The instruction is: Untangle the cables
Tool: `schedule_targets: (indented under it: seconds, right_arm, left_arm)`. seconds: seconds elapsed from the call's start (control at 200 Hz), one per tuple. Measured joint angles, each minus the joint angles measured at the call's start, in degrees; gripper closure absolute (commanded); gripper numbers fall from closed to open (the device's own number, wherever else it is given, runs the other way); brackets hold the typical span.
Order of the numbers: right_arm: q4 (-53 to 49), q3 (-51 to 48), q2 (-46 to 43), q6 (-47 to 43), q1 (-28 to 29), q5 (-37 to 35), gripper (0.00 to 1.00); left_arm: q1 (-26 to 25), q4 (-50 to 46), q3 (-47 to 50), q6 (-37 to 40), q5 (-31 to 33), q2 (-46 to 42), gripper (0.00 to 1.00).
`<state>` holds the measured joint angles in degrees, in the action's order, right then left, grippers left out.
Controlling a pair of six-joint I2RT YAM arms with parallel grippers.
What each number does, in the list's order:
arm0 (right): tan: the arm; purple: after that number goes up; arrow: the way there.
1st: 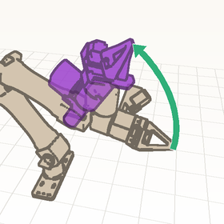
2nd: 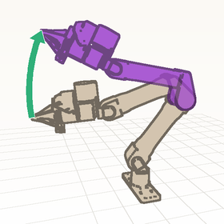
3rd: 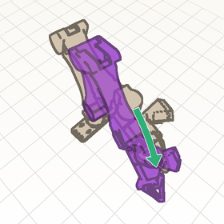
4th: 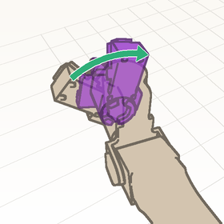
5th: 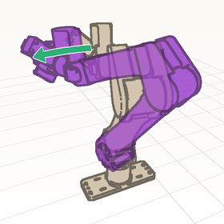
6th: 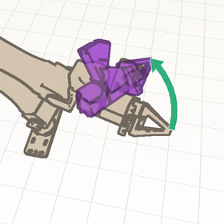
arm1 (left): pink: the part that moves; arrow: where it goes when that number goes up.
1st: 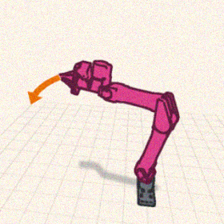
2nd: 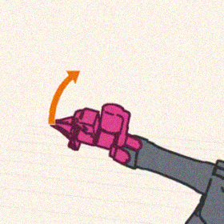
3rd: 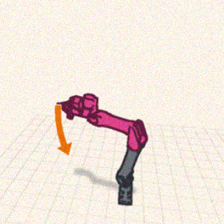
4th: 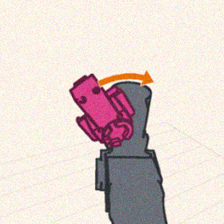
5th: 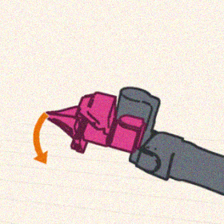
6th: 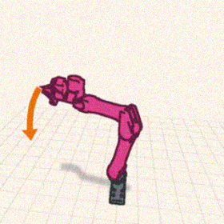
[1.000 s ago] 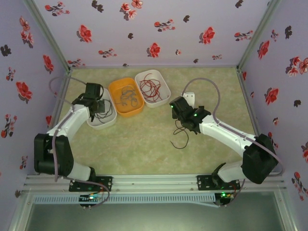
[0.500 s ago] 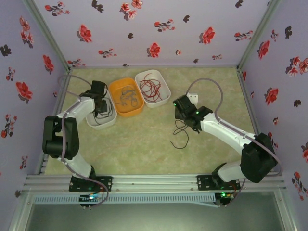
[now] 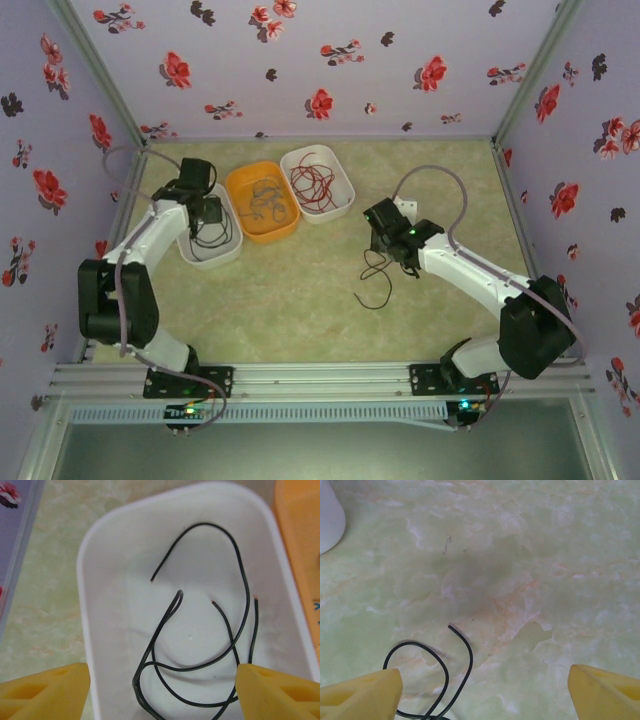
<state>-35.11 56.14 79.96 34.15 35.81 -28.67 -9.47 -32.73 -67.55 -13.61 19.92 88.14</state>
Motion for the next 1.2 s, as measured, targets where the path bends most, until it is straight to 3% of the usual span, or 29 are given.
schedule_targets:
  seconds: [0.17,0.335,0.405,0.51,0.665,0.885,1.035,1.2]
  right_arm:
    - [-0.94,-0.37,-0.04,1.16,-0.11,0.46,0.2]
    - [-1.99,-2.19,-0.7,2.67,-0.37,1.77,0.28]
    - [-2.4,-3.32,-1.31,3.48,-0.55,2.56,0.3]
    - [-2.49,-4.83,-1.84,4.72,-1.31,4.07,0.33]
    - [-1.7,-6.62,-1.97,6.23,-3.76,7.3,0.41]
    - [1.88,-7.45,-0.13,7.06,-8.15,13.33,0.47]
    - [4.26,-7.45,2.82,7.06,-10.71,17.2,0.48]
    - [6.69,-7.45,5.64,7.06,-12.35,20.87,0.48]
  left_arm:
    - [0.0,-0.42,0.09,-1.07,-1.79,-7.02,0.14]
    - [-0.5,3.98,3.85,-3.41,-8.76,-16.74,0.1]
    - [-2.19,7.04,6.19,-4.76,-12.37,-19.69,0.1]
    - [-8.55,11.69,8.61,-5.99,-16.0,-20.22,0.13]
    - [-20.76,18.34,8.59,-6.08,-20.5,-12.79,0.2]
    - [-34.42,21.7,2.12,-2.03,-25.16,6.67,0.31]
    - [-39.71,22.86,-1.99,1.05,-28.09,15.13,0.33]
    - [-41.59,24.15,-4.57,2.56,-31.63,19.76,0.34]
